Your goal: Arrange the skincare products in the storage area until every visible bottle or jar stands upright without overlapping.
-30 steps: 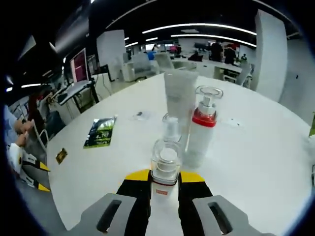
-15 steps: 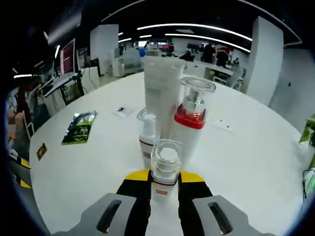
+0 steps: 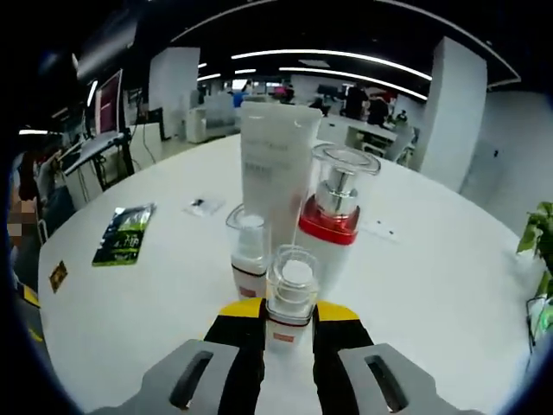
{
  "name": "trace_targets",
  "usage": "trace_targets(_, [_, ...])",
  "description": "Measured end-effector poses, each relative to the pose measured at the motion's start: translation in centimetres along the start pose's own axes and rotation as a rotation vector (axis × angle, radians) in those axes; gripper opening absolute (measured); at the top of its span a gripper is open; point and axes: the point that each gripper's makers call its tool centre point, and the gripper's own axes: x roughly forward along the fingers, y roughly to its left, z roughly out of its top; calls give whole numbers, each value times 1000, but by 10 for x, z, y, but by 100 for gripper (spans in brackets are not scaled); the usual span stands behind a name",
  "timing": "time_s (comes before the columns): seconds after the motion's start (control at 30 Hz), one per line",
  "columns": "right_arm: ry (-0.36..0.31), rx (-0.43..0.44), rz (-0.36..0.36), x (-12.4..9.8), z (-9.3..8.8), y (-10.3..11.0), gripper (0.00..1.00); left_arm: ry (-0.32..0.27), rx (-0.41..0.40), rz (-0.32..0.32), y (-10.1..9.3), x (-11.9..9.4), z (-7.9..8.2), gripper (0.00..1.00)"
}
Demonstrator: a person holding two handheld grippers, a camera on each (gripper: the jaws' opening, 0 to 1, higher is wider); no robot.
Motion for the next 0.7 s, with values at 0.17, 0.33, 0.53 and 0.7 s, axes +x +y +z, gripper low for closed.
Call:
trace_targets(0.17, [-12, 44, -26, 2, 1, -3, 15, 3, 3, 0, 1, 0, -2, 30])
trace_targets(0.33, [-13, 52, -42, 3, 2, -4, 15, 3, 2, 0, 1, 0, -3, 30])
trace_targets(0.53, [-4, 61, -70, 4, 3, -8, 15, 7, 3, -4, 1, 0, -4, 29])
trace_targets(0.7, [-5, 68, -75, 6, 4, -8, 15, 7, 2, -4, 2, 0, -5, 29])
